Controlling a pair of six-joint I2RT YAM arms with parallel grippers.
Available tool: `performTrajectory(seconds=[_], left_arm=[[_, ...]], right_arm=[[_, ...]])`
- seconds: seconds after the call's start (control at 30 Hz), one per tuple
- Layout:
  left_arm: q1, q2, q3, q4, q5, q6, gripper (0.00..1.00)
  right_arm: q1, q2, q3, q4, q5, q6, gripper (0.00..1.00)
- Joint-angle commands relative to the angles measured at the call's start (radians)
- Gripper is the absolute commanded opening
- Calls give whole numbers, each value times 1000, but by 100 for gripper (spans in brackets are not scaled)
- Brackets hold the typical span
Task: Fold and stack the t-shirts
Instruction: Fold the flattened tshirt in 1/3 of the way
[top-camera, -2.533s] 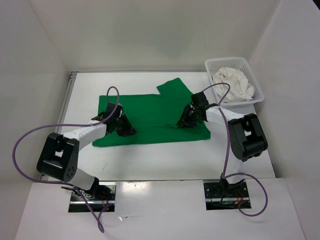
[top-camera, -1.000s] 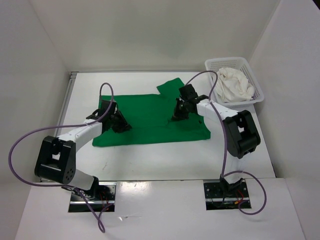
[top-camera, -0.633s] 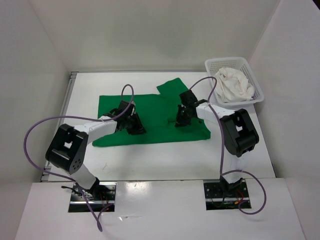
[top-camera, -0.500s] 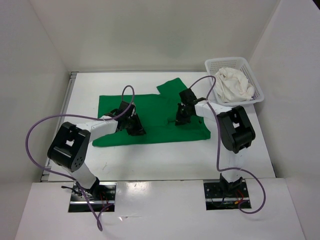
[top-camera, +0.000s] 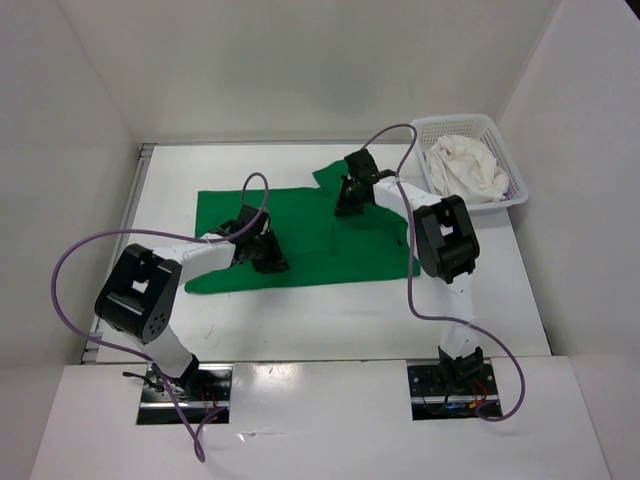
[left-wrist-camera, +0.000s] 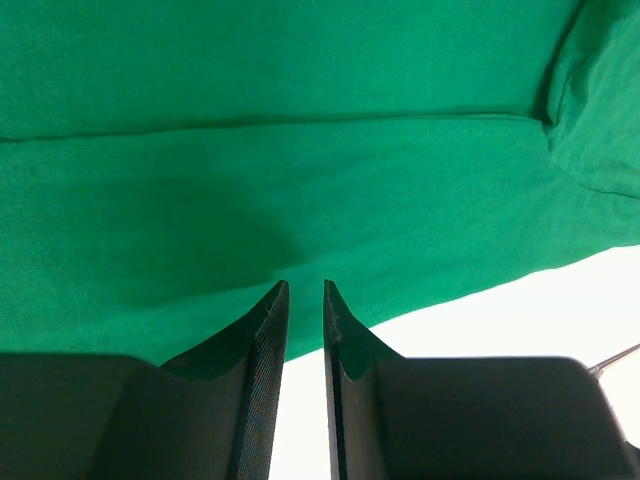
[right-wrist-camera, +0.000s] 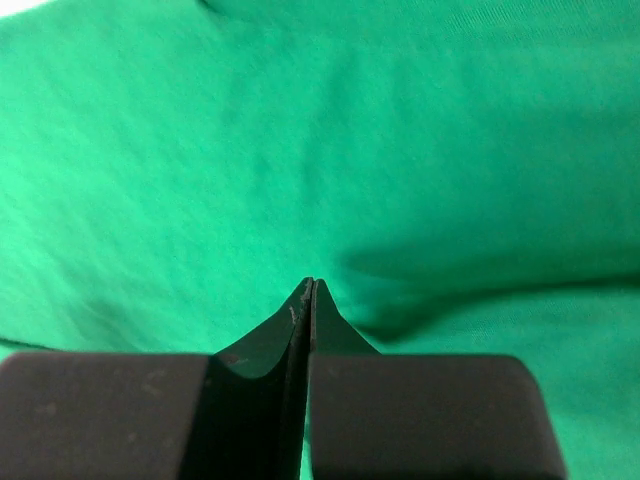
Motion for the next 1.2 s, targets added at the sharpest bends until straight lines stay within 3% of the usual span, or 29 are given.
performTrajectory(seconds=[0.0,0.13,0.3,0.47,0.77,1.0,1.17], left_arm=[[2,-28,-3,10,-25,18,28],[2,-60,6,-9,-36,7,29],[2,-69,16,-18,-46,7,29],[2,-69,5,-7,-37,-2,29],[2,-69,-4,-19,-28,-13,30],[2,-98,-24,-29,-48,-13,30],[28,-132,-49,-38,-57,-13,30]], right_arm=[[14,23,113,-4,-24,-2,1],[14,-31,81,-27,-33,-12,4],[14,-219,-142,30,-8,-12,5],[14,-220,-232,39,-102,1,1],[23,-59,-103,16,-307,-30,1],[14,43,-26,27,-260,-19,0],[14,-2,-9,-8,-220,-28,0]])
